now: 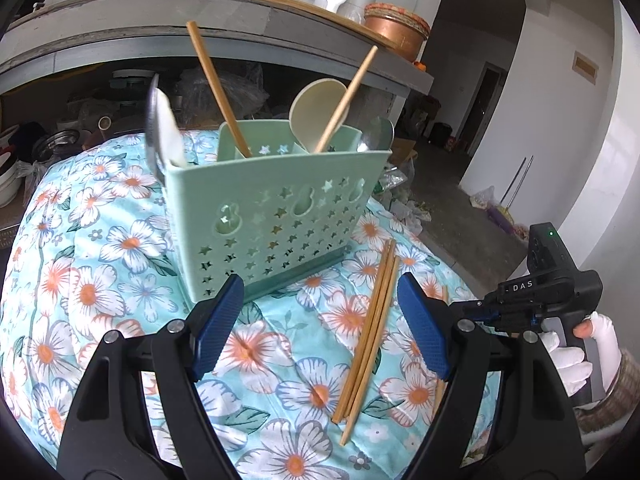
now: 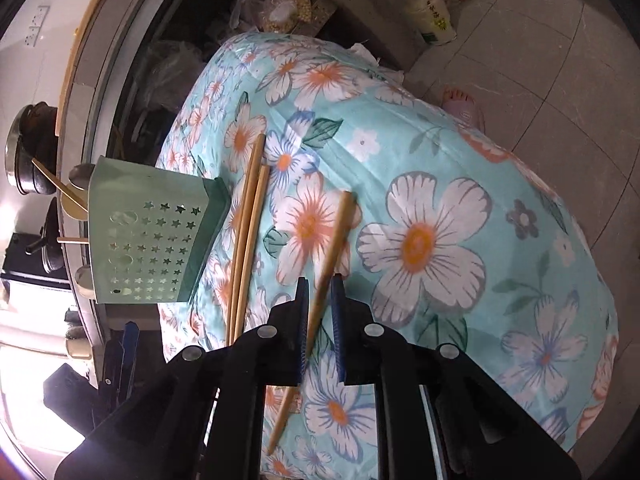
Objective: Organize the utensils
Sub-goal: 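Move both grippers down to the loose wooden chopsticks beside the holder, then close the left gripper on one chopstick while the right gripper grasps another chopstick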
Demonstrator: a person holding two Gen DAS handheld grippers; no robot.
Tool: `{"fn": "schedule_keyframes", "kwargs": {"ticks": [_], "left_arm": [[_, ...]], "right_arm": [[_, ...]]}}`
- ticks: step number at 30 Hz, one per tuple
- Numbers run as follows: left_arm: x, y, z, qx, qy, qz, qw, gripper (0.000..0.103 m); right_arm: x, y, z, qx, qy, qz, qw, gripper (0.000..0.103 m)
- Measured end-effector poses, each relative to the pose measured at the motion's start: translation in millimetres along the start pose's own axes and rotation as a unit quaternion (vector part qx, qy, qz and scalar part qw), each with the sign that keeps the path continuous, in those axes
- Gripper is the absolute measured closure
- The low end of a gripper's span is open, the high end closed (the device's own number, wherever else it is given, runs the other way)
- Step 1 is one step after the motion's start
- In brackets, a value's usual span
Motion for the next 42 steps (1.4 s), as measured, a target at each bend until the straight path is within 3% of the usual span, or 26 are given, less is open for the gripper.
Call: {"fn": "schedule_keyframes", "kwargs": {"ticks": [9, 18, 25, 28, 34, 39, 42], "left_arm": [[-2, -14, -20, 0.007, 0.021, -0.011, 0.9997, 0.028], [-9, -36, -41, 0.011, 0.045, -0.038, 0.9982, 0.028], [-21, -65, -64, -0.002, 0.073, -0.103, 0.9921, 0.028], [-30, -83, -78, -0.011, 0.095, -0.148, 0.9844, 0.039], [-42, -106, -105, 0.013, 0.109, -0.249, 0.9623, 0.063], [-44, -112, -120, 0.016, 0.124, -0.278, 0.9525, 0.08], [-45, -111, -125, 0.019, 0.132, -0.289, 0.9481, 0.083]], "right_arm": [[-8, 10, -14, 0.0, 0.019, 0.032, 0.999, 0.082], [-10, 16, -19, -0.016, -0.005, 0.081, 0.997, 0.085], [-8, 11, -16, 0.004, -0.002, 0.086, 0.996, 0.09], [-9, 9, -14, 0.007, 0.0, 0.091, 0.996, 0.09], [-8, 5, -14, 0.022, 0.004, 0.087, 0.996, 0.09], [-7, 1, -13, 0.038, 0.007, 0.081, 0.996, 0.09], [-6, 0, -13, 0.048, 0.008, 0.078, 0.996, 0.09]]}}
Point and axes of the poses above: each gripper's, at about its wrist camera, not at the fingertips, and z roughly against the way its jaws point, y to its left, x to its top, the point moved 7 cm from there along -z, roughly the way its jaws point, and after that the axes turned 4 degrees about x, right-handed, at the moved point
